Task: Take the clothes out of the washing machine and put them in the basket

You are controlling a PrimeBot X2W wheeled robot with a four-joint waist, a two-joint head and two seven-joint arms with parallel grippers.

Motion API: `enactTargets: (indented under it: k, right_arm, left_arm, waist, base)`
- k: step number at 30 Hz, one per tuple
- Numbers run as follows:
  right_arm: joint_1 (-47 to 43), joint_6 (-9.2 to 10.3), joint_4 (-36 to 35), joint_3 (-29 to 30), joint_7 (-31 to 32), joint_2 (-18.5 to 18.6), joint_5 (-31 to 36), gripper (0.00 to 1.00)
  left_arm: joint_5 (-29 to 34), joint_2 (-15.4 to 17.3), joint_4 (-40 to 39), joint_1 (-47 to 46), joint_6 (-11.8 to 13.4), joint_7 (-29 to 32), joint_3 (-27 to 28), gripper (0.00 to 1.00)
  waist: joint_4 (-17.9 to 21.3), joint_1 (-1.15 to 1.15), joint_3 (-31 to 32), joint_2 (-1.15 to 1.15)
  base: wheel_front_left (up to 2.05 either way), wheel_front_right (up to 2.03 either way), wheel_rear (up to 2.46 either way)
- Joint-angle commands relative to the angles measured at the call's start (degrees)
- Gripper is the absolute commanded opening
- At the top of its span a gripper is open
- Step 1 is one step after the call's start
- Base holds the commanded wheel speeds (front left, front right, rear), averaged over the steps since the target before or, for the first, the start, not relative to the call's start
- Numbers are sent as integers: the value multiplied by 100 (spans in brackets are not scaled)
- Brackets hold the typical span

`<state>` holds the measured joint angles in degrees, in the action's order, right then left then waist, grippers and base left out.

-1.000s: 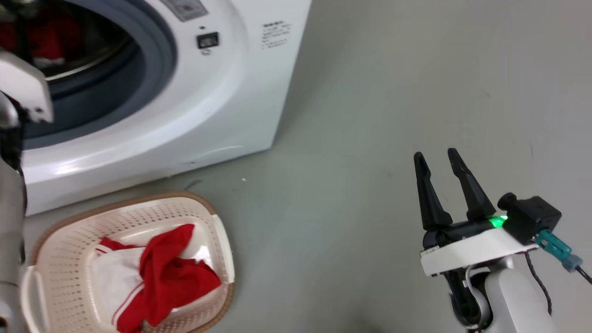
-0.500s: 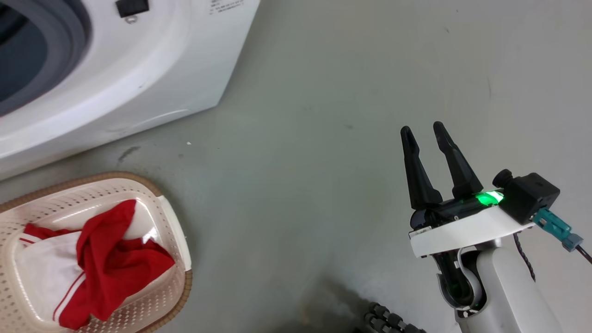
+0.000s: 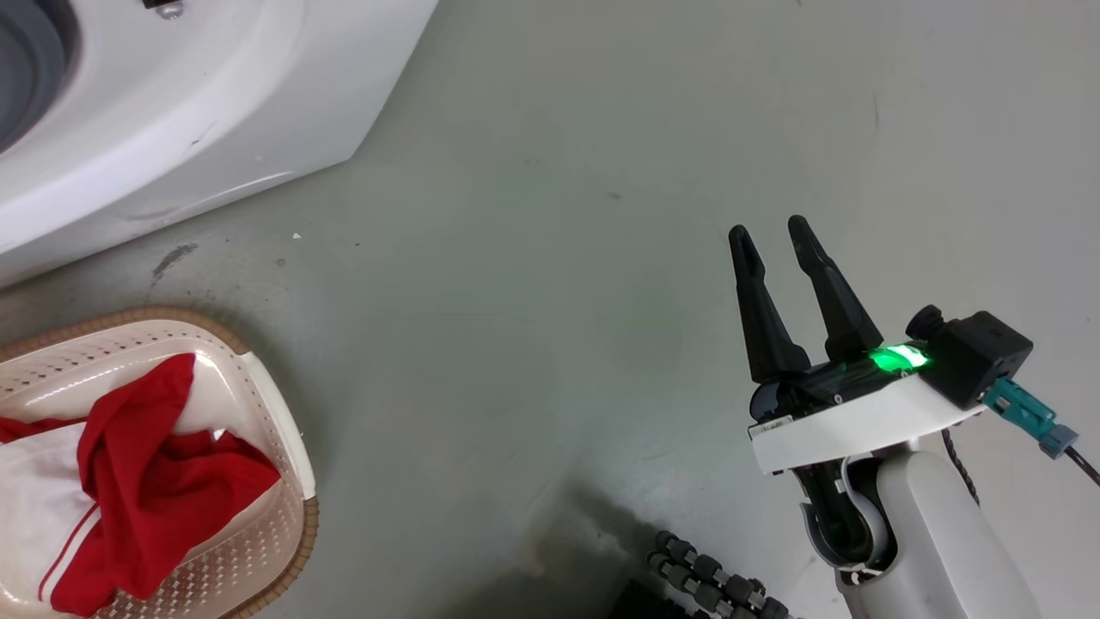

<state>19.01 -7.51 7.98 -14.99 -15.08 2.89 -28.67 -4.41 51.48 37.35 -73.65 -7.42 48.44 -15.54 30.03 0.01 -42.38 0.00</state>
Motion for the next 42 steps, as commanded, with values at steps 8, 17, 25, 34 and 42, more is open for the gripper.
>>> enactTargets:
  k: [8, 17, 25, 34, 42]
  right_arm:
    - [122, 4, -32, -7, -10, -3, -53, 100]
    - [171, 4, -38, -57, -10, -3, -117, 100]
    - [201, 4, 13, -22, -10, -3, -105, 100]
    - [125, 4, 27, 184, -10, -2, 75, 100]
    - [-69, 4, 55, 394, -10, -2, 346, 100]
  left_arm:
    - [-287, 255, -350, 413, 38, 739, 145, 100]
    - [-205, 503, -695, 521, 407, -22, 282, 0]
    - [-65, 384, -469, 367, 774, -1211, 280, 0]
    - [-275, -74, 146, 274, 985, -2747, 334, 0]
    - [-611, -751, 811, 476, 1001, -3866, 338, 0]
  waist:
    - [90, -1, -126, 0]
    - [154, -1, -229, 0]
    - [123, -1, -163, 0]
    - [-55, -1, 208, 0]
    - [-330, -1, 784, 0]
  base:
    - [0, 0, 0]
    - [0, 0, 0]
    - [0, 0, 0]
    - [0, 0, 0]
    - [0, 0, 0]
